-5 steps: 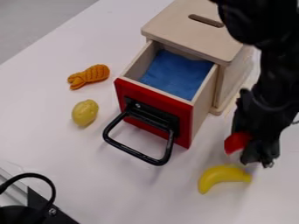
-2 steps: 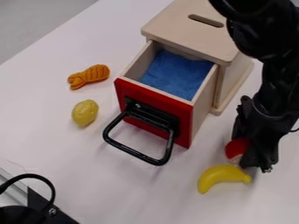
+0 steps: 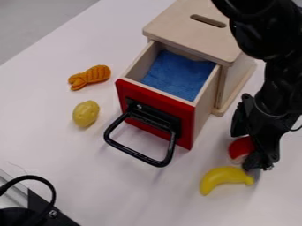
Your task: Take the object inside the drawer and place it on the right side above the banana
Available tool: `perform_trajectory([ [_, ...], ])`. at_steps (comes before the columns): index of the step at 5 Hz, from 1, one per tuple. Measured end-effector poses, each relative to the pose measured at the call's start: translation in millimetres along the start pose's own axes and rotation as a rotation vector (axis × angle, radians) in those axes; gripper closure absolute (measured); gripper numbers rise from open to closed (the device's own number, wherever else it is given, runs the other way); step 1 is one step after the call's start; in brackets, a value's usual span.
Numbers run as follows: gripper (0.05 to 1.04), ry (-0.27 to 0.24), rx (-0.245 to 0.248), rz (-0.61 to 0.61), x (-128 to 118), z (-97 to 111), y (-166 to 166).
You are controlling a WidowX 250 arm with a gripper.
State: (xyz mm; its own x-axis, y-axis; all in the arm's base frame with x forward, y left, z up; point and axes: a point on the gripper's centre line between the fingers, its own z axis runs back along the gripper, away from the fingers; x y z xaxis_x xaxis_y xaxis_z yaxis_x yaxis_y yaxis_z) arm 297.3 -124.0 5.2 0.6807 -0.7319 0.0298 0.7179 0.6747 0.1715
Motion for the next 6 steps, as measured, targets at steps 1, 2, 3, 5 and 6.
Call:
perform_trajectory([
  [1, 0.085, 0.014, 0.0, 0.003, -5, 1, -1],
  [2, 0.085, -0.007, 0.014, 0.01, -5, 20, 3],
  [3, 0.085, -0.03, 0.016, 0.011, -6, 42, 5],
  [5, 0.085, -0.145, 0.059, 0.011, -15, 113, 14],
  [6, 0.085, -0.154, 0.063, 0.008, -16, 116, 14],
])
